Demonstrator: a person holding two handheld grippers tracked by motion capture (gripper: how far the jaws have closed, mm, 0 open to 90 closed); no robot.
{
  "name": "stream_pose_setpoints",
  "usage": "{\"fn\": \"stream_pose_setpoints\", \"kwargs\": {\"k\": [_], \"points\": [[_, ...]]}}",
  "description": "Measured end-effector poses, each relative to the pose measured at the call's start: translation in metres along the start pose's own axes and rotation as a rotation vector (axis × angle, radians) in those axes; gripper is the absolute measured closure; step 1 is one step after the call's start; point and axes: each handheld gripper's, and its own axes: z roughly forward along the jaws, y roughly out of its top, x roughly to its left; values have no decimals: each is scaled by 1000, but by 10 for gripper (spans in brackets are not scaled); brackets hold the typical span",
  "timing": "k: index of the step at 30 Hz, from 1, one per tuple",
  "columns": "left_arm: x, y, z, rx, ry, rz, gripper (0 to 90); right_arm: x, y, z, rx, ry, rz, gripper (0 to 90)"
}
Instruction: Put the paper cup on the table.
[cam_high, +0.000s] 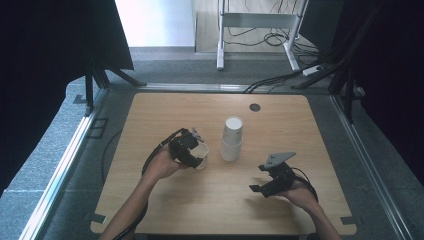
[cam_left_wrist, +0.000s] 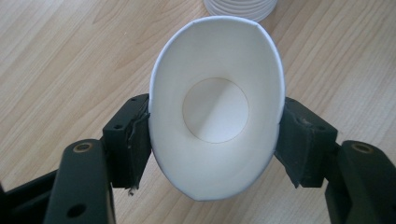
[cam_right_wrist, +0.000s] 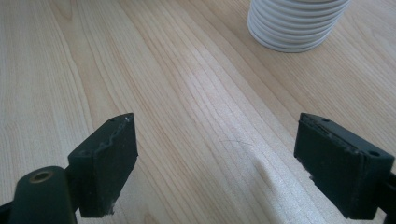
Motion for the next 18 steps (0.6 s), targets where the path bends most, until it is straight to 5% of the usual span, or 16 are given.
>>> {"fn": "stream_pose_setpoints", "kwargs": {"k": [18], "points": [[0,-3,13,-5,-31,-37,189,0,-1,0,9,1,-2,133]]}}
